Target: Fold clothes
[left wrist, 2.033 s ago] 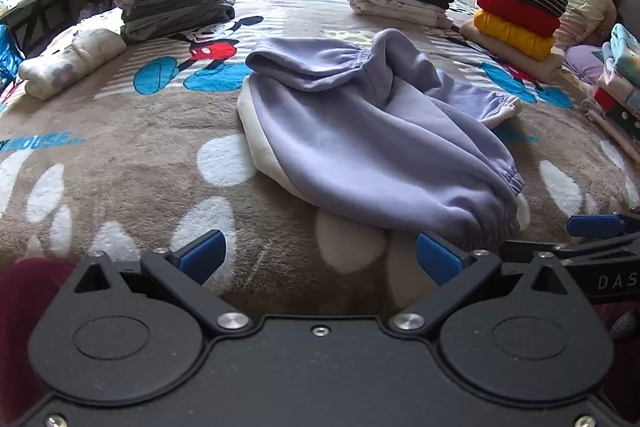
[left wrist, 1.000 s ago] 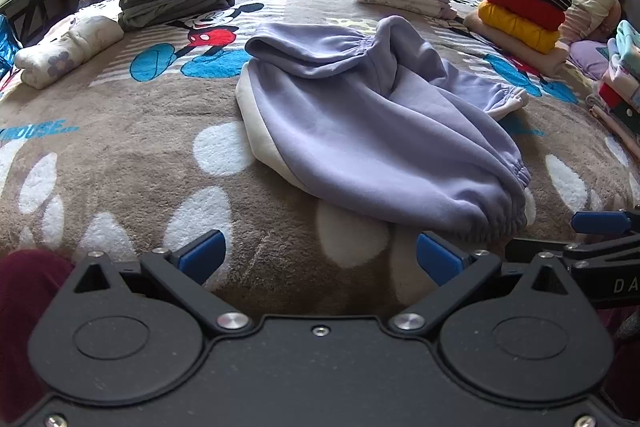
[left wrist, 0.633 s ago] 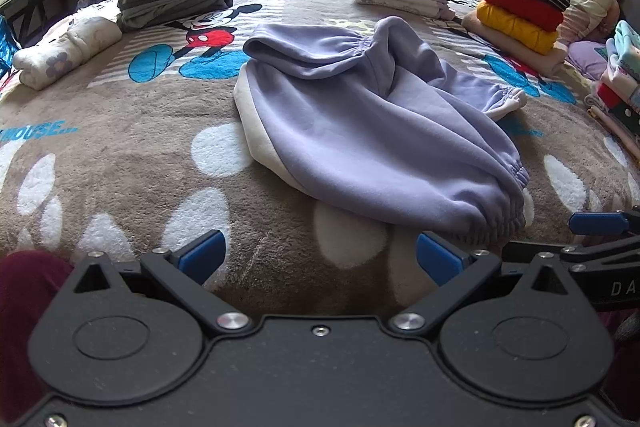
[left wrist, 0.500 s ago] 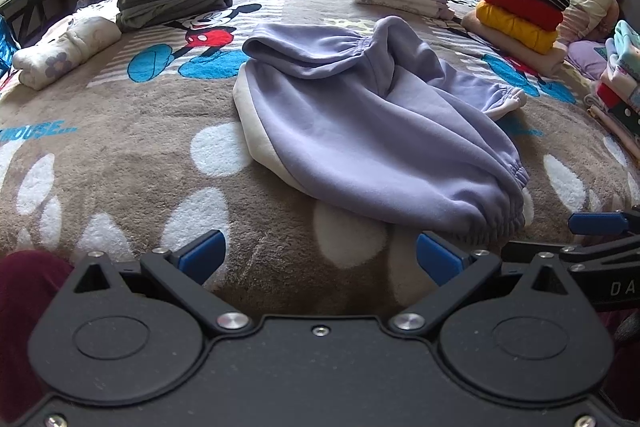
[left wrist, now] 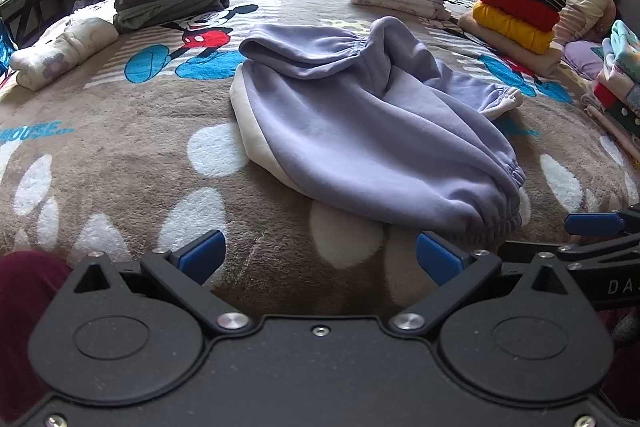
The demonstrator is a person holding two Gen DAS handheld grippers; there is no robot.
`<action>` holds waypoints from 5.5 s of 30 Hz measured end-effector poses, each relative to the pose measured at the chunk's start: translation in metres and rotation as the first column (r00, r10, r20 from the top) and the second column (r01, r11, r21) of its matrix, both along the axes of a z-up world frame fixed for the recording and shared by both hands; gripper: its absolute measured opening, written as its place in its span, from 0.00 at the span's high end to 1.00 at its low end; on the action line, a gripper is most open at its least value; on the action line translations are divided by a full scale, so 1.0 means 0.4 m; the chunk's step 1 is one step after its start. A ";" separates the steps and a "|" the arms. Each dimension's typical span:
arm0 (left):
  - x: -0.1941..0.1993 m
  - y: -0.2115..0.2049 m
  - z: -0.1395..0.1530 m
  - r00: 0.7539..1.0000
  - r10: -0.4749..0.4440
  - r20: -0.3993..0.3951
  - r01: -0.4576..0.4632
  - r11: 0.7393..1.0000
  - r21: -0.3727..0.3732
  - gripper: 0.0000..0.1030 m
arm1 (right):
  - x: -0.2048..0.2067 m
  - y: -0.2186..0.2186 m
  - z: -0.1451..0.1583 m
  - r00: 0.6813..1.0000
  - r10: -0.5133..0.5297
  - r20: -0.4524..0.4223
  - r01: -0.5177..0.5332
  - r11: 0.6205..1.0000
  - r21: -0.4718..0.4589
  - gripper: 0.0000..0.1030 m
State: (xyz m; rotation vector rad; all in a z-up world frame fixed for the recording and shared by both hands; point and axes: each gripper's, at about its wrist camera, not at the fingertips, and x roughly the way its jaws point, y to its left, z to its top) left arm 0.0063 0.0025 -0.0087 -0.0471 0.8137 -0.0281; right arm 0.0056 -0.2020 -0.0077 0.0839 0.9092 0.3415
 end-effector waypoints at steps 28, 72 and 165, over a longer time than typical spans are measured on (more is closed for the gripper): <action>0.012 -0.038 0.023 0.987 -0.131 0.092 0.130 0.991 0.022 0.00 | 0.040 -0.129 -0.010 0.995 -0.095 0.013 0.088 0.954 0.287 0.00; 0.069 -0.345 -0.130 0.781 -0.624 0.007 0.503 0.637 0.584 0.67 | 0.133 -0.336 -0.175 0.964 -0.248 -0.093 0.252 0.753 0.608 0.00; 0.645 0.278 0.276 0.976 0.209 -0.054 -0.216 0.947 -0.237 0.74 | 0.167 -0.364 -0.168 0.919 -0.393 -0.007 0.326 0.751 0.574 0.00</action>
